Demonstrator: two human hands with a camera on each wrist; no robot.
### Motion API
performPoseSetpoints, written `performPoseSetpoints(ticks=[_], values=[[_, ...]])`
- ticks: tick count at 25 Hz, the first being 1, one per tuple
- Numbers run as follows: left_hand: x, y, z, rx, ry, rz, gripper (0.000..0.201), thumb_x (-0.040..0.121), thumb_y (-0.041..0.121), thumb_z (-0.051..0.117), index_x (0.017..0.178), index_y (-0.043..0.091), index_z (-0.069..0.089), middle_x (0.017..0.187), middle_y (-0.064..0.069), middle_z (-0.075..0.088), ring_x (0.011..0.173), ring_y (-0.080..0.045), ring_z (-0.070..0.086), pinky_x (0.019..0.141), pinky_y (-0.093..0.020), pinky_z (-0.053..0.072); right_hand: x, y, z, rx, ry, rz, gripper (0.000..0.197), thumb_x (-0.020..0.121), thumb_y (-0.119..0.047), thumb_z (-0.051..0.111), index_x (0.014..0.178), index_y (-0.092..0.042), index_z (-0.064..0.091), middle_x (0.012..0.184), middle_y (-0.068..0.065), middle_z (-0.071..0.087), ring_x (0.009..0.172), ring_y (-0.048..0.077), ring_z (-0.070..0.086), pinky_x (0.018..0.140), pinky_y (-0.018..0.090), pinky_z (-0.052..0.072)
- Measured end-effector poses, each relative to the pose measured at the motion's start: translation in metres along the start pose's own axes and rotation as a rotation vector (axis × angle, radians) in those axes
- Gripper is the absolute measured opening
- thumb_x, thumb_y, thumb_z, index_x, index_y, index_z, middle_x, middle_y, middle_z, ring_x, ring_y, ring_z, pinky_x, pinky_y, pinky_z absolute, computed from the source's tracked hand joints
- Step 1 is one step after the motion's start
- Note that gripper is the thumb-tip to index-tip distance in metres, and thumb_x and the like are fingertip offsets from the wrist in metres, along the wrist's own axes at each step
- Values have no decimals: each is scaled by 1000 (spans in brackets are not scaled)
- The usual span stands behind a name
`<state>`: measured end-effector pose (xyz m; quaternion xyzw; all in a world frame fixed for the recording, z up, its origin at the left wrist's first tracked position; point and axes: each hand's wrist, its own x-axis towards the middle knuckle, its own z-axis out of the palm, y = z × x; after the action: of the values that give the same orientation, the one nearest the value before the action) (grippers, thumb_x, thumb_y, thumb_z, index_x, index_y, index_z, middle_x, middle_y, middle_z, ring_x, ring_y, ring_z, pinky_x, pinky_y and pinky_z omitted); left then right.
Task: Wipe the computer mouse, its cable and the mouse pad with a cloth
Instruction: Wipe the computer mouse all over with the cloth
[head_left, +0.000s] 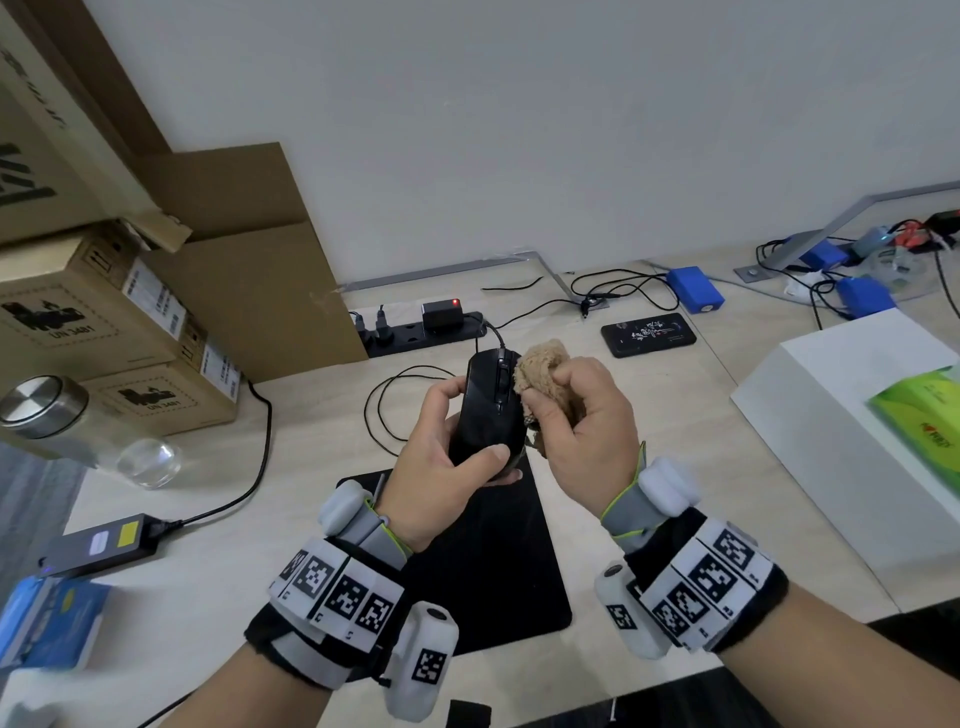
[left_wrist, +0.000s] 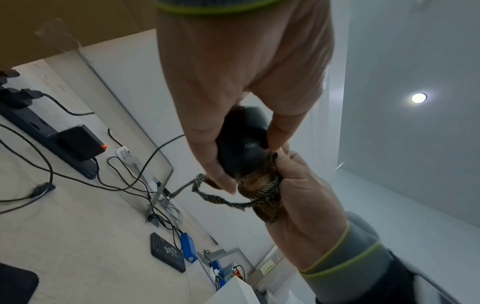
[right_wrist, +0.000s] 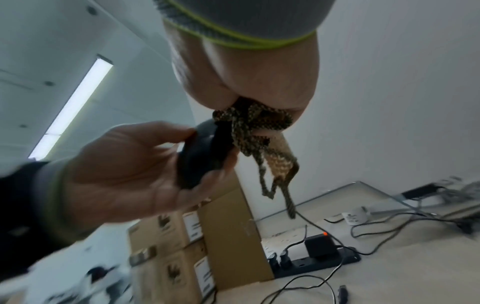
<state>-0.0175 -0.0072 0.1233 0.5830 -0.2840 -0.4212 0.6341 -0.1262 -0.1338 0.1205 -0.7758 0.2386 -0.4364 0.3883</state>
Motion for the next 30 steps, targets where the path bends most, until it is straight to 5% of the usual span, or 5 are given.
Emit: performPoseSetpoints(ticks=[5,12,17,24,30], values=[[0,-2,-3,24,-36,8,64,75,16,72,130,20,39,115,-16,62,103,-37,65,83,-56,57,-10,2,0,-40,-107,-139,15,83,-26,62,83,-23,48,83,-6,44,71,6,43,63,16,38],[-1,-4,-10,109,-48,13,62,80,8,68,132,25,39,111,-12,65,101,-31,68,81,-45,59,8,14,3,-41,14,107,23,80,-31,65,96,-14,63,87,0,56,80,11,52,74,23,45],[1,-10,-8,168,32,29,56,83,4,67,129,24,41,109,-13,66,97,-32,67,80,-49,59,-22,1,9,-72,-212,-42,13,79,-24,65,83,-24,53,82,-6,48,71,2,45,64,18,40],[-8,-15,-13,362,-19,56,61,78,21,70,127,39,38,109,8,69,103,-20,67,95,-52,51,15,19,-6,61,66,264,16,78,-35,65,90,-25,60,84,4,60,71,21,57,66,33,49],[-10,-12,-7,451,-32,133,60,80,13,69,129,29,39,106,4,68,96,-12,66,88,-26,50,2,3,-2,-101,-99,-46,13,78,-19,70,88,-11,66,84,-1,55,75,6,49,68,15,40]])
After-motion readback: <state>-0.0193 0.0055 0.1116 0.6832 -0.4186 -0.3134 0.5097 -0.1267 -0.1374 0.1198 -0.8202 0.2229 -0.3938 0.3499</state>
